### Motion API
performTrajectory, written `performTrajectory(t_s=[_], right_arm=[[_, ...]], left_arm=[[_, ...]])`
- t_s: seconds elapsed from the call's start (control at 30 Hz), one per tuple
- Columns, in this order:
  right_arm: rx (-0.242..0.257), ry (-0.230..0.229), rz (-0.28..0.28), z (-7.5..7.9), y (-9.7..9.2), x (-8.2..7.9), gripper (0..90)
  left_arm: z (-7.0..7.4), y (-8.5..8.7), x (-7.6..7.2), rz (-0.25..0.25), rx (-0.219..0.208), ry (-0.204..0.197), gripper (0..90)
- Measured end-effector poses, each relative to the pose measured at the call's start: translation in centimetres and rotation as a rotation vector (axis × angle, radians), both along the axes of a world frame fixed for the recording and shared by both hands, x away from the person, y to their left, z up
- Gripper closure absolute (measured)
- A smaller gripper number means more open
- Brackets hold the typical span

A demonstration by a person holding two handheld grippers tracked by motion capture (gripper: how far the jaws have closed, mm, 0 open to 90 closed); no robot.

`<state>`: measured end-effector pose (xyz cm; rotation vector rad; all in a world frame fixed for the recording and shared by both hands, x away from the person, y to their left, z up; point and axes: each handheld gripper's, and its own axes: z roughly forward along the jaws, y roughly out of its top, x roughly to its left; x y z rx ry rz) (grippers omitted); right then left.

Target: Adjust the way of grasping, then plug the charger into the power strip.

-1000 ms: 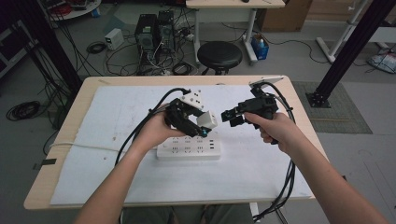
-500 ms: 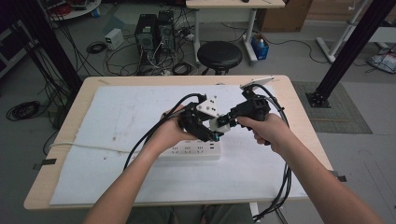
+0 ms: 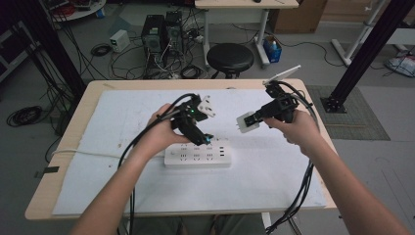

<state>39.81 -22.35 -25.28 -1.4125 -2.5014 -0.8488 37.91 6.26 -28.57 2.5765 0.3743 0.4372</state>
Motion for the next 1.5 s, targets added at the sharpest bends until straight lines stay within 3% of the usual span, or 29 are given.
performTrajectory(t_s=[0.03, 0.13, 0.17, 0.33, 0.47, 0.6, 0.77, 0.93, 1.17, 1.33, 1.5], right_arm=[[-0.052, -0.040, 0.017, 0.4, -0.2, -0.1, 62.1], [-0.146, -0.103, 0.054, 1.4, -1.2, -0.2, 62.1], [-0.197, -0.131, 0.073, 1.7, -1.4, -0.2, 62.1], [-0.414, -0.199, 0.139, 2.9, -2.1, -0.3, 62.0], [-0.519, -0.236, 0.201, 3.6, -2.5, -0.3, 62.0], [-0.607, -0.235, 0.262, 3.6, -2.7, -0.2, 62.0], [-0.631, -0.235, 0.321, 3.4, -2.3, -0.5, 62.0], [-0.646, -0.231, 0.356, 3.0, -2.0, -0.7, 62.0], [-0.601, -0.261, 0.384, 3.2, -1.5, -0.9, 61.9], [-0.602, -0.285, 0.440, 2.8, -0.4, -0.6, 61.9], [-0.583, -0.277, 0.494, 2.1, 1.4, 0.0, 61.9]], left_arm=[[0.1, 0.9, 0.2, 0.021, 0.030, 0.013, 22.0], [0.5, 3.4, 0.9, 0.105, 0.092, 0.119, 22.0], [0.6, 4.2, 1.1, 0.133, 0.122, 0.149, 22.0], [1.2, 8.1, 2.0, 0.266, 0.256, 0.264, 22.0], [1.8, 10.8, 2.6, 0.348, 0.307, 0.321, 22.0], [2.4, 12.8, 3.0, 0.404, 0.302, 0.356, 22.0], [2.5, 14.3, 3.4, 0.442, 0.315, 0.368, 22.0], [2.4, 14.6, 3.6, 0.460, 0.307, 0.368, 22.0], [2.8, 13.6, 3.0, 0.421, 0.291, 0.341, 22.0], [2.9, 13.4, 2.4, 0.390, 0.288, 0.329, 22.0], [2.6, 13.4, 1.5, 0.381, 0.278, 0.326, 22.0]])
